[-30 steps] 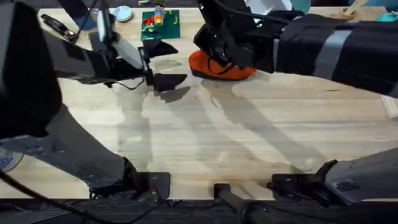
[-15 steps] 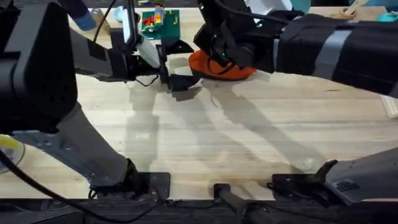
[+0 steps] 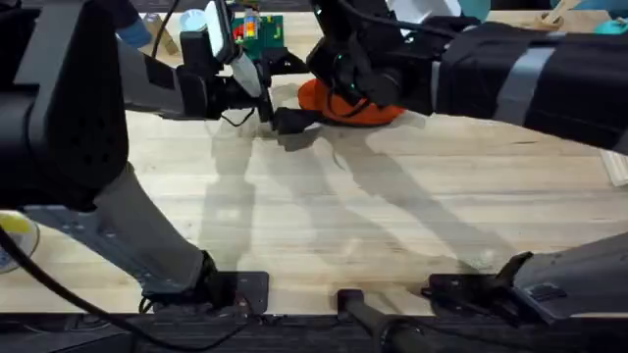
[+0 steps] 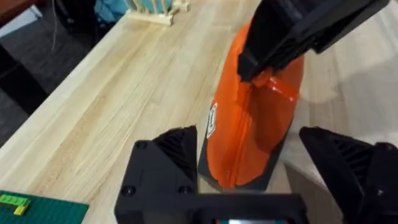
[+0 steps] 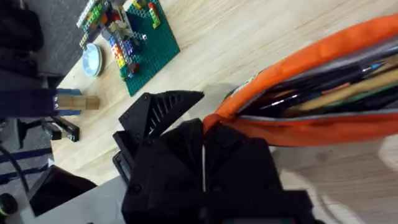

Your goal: Unzip the bag, pick up the pens from the table one at a time and place them inside, then zip the bag closed.

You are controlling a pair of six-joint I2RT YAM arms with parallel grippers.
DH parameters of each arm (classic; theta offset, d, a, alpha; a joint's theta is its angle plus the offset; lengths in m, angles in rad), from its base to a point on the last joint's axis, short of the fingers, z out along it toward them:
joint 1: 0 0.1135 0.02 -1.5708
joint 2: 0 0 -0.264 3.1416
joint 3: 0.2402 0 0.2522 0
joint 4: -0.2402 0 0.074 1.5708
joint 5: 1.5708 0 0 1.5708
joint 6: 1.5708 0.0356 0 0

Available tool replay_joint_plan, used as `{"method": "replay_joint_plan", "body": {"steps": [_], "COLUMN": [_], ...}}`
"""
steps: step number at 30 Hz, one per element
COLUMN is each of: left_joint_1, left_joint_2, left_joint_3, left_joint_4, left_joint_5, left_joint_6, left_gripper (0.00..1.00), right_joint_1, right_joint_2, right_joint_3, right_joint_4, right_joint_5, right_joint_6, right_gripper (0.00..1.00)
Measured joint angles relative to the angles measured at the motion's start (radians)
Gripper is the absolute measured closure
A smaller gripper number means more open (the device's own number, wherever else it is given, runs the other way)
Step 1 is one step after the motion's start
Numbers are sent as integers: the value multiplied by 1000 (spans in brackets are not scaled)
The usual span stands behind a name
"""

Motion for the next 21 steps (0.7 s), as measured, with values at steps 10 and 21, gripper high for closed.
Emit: {"method": "replay_joint_plan", "body": {"steps": [10,21], "left_joint_1": [-22,-22], "left_joint_2": [0,0], "left_joint_3": [6,8], "left_joint_4": [5,7], "left_joint_5": [-41,-60], "left_joint_6": [-4,-4], "left_gripper": [228,956], "right_joint_1": [0,0], "right_joint_2": [0,0], "right_joint_3": [0,0], "right_joint_4": [0,0], "right_joint_5": [0,0], "right_joint_6": [0,0], "right_gripper": [971,969]}}
